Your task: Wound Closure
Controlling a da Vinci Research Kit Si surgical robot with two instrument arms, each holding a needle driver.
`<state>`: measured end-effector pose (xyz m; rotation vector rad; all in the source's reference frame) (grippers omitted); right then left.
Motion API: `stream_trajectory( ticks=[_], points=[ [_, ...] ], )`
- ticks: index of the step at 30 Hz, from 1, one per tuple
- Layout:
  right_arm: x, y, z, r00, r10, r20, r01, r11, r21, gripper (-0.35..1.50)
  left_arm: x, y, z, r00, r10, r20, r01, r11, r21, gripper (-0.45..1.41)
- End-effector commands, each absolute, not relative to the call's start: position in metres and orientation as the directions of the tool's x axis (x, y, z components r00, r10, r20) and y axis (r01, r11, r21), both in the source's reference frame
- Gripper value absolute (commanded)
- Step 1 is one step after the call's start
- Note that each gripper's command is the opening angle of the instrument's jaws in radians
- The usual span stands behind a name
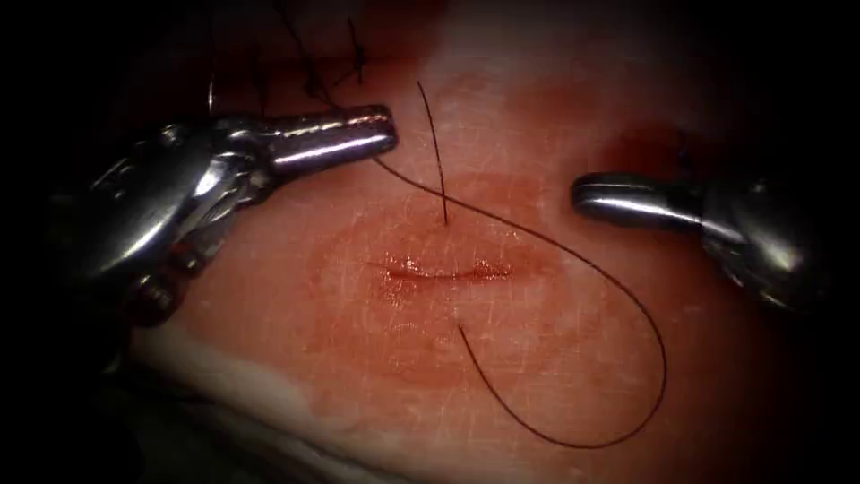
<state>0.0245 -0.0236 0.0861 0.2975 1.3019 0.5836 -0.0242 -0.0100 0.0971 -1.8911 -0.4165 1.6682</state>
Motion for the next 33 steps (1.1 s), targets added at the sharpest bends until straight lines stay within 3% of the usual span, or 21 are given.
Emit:
stream_trajectory(
  ticks=[1, 15, 33],
  points=[
    [0.0256, -0.025, 0.088, 0.156, 0.550, -0.821, -0.214, 0.830, 0.515, -0.35, -0.0247, -0.010, 0.098, 0.177, 0.582, -0.793, -0.137, -0.784, -0.606, -0.45],
    [0.0324, -0.029, 0.085, 0.158, 0.555, -0.817, -0.055, 0.831, 0.554, -0.35, -0.0272, -0.011, 0.103, 0.181, 0.483, -0.857, -0.222, -0.829, -0.514, -0.45],
    [0.0319, -0.027, 0.083, 0.040, 0.600, -0.799, -0.045, 0.800, 0.599, -0.35, -0.0282, -0.015, 0.110, 0.113, 0.420, -0.901, -0.262, -0.862, -0.434, -0.45]
  ],
)
